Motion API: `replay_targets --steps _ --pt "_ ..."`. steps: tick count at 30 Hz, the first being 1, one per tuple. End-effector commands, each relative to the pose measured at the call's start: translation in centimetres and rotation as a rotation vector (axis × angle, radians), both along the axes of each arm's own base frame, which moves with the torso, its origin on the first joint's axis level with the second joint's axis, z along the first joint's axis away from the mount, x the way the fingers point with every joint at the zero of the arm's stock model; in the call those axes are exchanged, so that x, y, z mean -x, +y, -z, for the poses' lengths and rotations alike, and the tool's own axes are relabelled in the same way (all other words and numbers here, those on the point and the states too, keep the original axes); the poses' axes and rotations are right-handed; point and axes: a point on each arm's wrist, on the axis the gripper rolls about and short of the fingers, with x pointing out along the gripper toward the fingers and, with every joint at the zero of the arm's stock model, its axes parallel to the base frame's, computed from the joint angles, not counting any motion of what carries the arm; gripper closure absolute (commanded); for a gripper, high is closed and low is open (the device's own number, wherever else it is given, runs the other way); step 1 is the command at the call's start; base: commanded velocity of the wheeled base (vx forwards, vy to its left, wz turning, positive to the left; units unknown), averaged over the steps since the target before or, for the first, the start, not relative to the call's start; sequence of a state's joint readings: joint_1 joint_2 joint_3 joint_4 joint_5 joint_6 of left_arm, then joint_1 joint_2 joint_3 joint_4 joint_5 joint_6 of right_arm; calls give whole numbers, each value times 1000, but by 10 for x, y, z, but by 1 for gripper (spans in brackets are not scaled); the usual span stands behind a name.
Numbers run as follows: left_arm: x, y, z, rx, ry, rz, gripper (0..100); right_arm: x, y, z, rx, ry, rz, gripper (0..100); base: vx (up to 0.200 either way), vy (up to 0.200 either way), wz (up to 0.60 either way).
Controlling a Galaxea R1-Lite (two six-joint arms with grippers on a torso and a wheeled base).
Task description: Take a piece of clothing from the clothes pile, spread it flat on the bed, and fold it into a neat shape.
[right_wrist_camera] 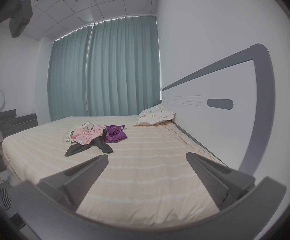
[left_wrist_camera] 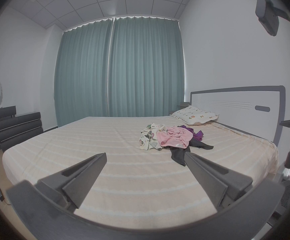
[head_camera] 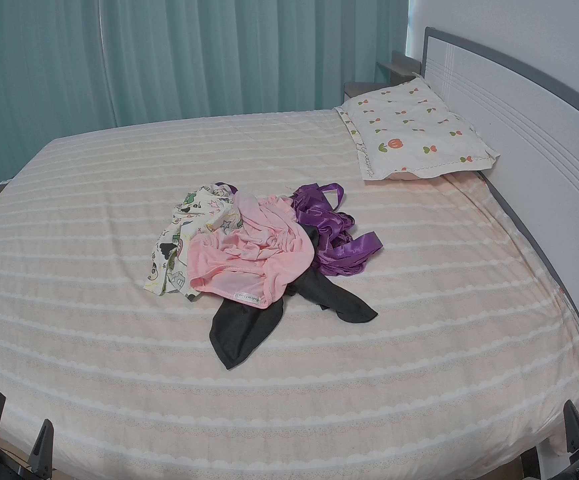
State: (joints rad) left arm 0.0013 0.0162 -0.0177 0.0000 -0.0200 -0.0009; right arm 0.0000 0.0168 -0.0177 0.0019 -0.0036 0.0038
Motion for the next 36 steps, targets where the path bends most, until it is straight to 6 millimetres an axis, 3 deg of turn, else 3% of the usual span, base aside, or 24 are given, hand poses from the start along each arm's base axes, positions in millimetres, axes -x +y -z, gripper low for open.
replay_targets --steps 1,6,9,16,20,21,22,25,26,28,29,30,31,36 --pt "-1 0 5 1 18 0 0 0 0 5 -1 2 1 0 0 0 0" --pt "-1 0 5 1 18 0 0 0 0 4 11 -4 6 0 0 0 0" --pt "-1 0 5 1 17 0 0 8 1 -49 -66 -107 -4 0 0 0 0" --pt "-1 0 5 1 18 0 0 -28 5 -81 -21 106 -161 0 0 0 0" --pt "-1 0 5 1 18 0 0 -73 4 -87 -61 326 -220 0 0 0 0" --pt "-1 0 5 1 18 0 0 -76 4 -86 -65 343 -225 0 0 0 0" --pt "-1 0 5 1 17 0 0 -95 4 -86 -82 419 -254 0 0 0 0" --pt "-1 0 5 1 17 0 0 -118 6 -83 -100 500 -295 0 0 0 0" --pt "-1 0 5 1 17 0 0 -138 13 -81 -108 552 -348 0 0 0 0" --pt "-1 0 5 1 18 0 0 -150 19 -80 -111 572 -385 0 0 0 0" --pt "-1 0 5 1 18 0 0 -168 31 -75 -142 610 -428 0 0 0 0" --pt "-1 0 5 1 18 0 0 -168 31 -75 -142 610 -428 0 0 0 0" --pt "-1 0 5 1 17 0 0 -185 44 -68 -178 631 -451 0 0 0 0" --pt "-1 0 5 1 17 0 0 -231 74 -47 -196 617 -421 0 0 0 0"
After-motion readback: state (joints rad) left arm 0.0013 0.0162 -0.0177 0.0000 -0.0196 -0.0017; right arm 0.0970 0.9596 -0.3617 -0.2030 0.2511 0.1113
